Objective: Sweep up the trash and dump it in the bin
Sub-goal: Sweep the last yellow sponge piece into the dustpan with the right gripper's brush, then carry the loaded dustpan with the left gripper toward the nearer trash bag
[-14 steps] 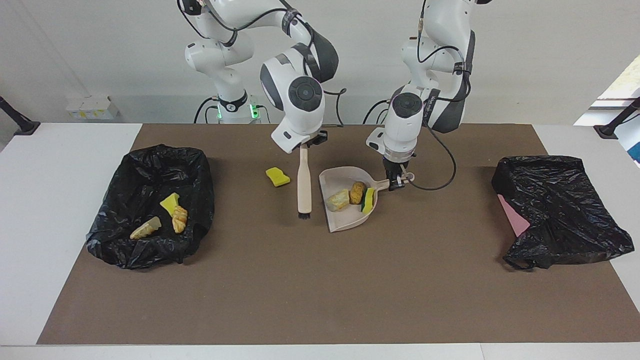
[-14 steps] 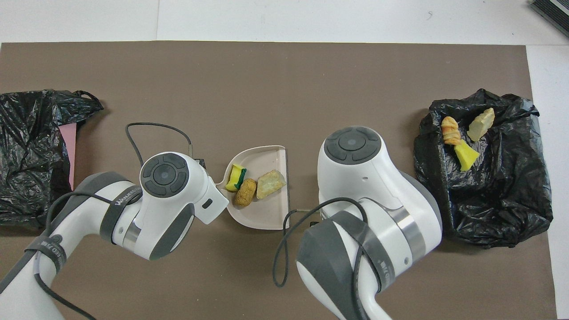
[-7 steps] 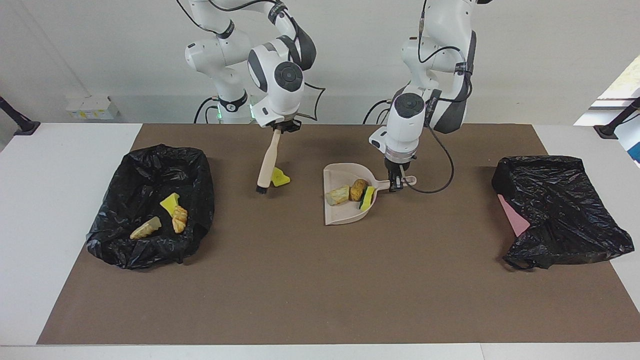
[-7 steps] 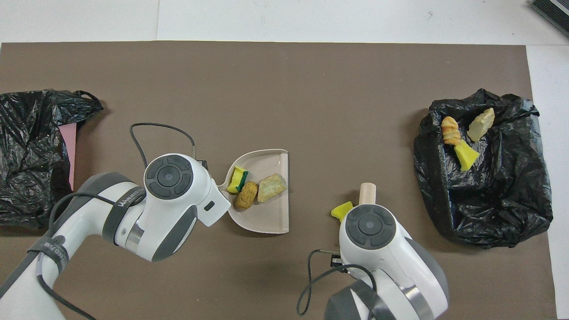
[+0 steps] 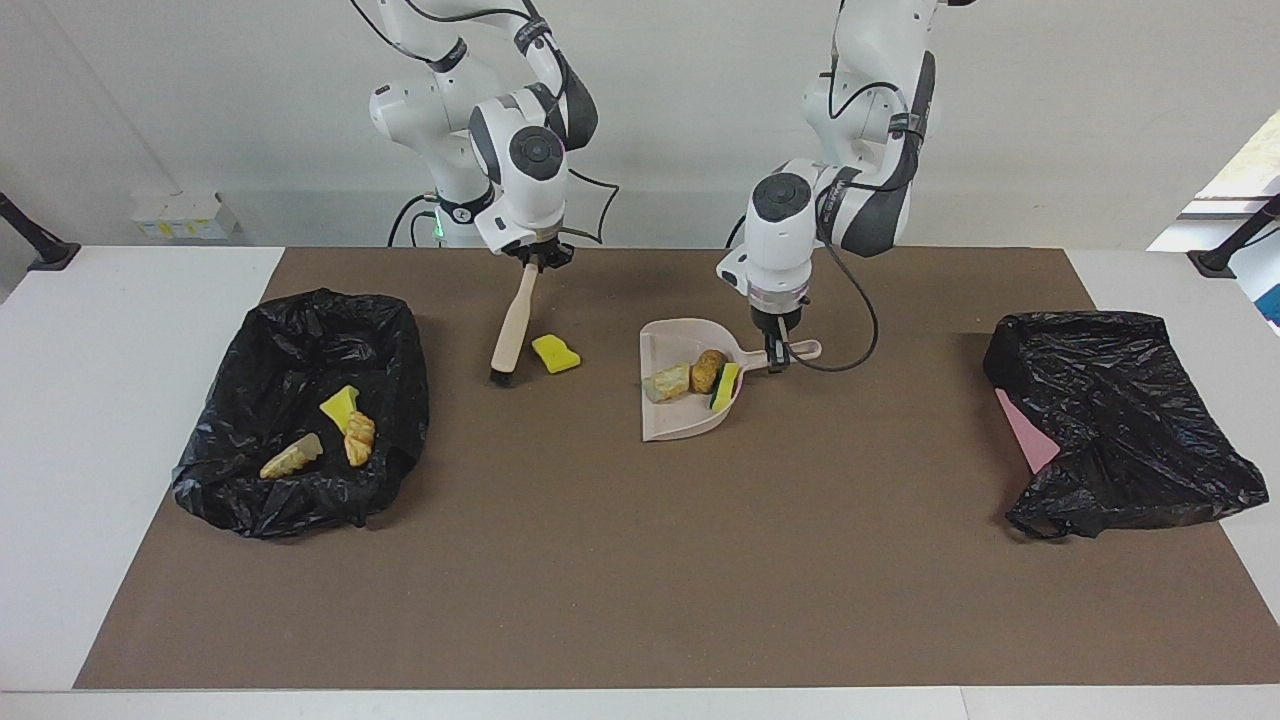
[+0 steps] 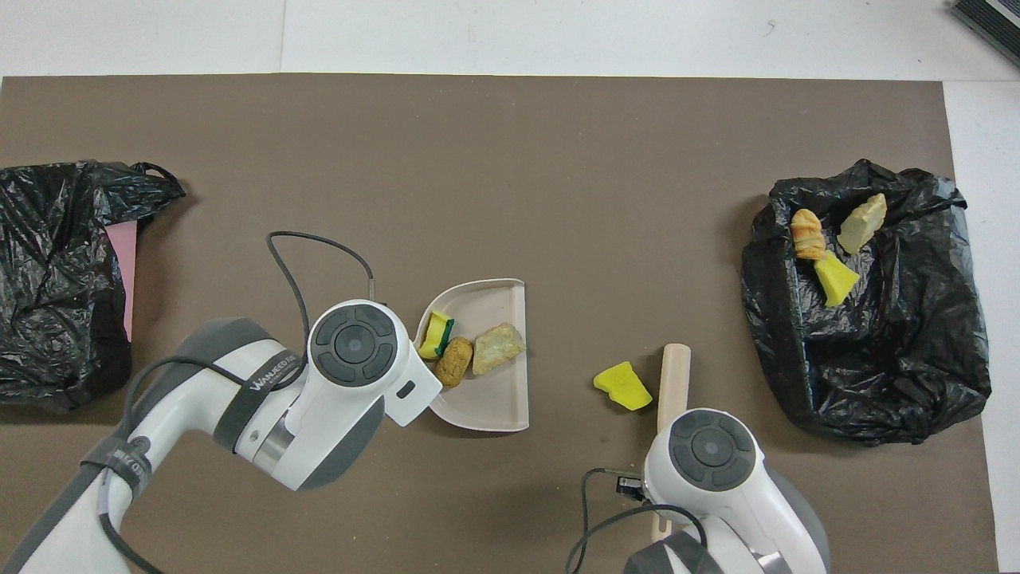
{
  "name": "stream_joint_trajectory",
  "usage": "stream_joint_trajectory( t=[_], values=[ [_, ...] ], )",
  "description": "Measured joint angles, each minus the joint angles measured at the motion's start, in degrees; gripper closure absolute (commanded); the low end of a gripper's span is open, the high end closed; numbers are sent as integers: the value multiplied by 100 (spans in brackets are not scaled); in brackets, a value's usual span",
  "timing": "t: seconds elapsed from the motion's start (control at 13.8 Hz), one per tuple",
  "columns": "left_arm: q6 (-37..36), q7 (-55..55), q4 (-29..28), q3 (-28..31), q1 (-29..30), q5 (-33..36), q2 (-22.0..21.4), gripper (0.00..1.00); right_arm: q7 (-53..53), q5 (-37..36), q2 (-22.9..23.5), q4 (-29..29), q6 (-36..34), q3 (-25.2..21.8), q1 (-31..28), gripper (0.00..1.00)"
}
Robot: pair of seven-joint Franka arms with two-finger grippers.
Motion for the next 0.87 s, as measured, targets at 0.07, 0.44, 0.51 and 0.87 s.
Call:
stream_joint_trajectory(
  t=[0.07, 0.44, 0.51, 0.87],
  values=[
    [-29, -46, 0, -3, -23, 30, -11, 100, 0, 293, 74, 1, 234, 3, 43, 100],
    [-25, -86, -31, -1, -37, 37, -36, 100, 81, 1382, 695, 581, 730, 17, 526, 100],
    [9, -92, -46, 5, -36, 39, -37, 100, 162, 1505, 888, 753, 862, 22, 721, 100],
    [356, -90, -225, 21, -32, 58, -85, 100, 314, 1645, 1317, 1229, 1136, 73, 1342, 100]
  ],
)
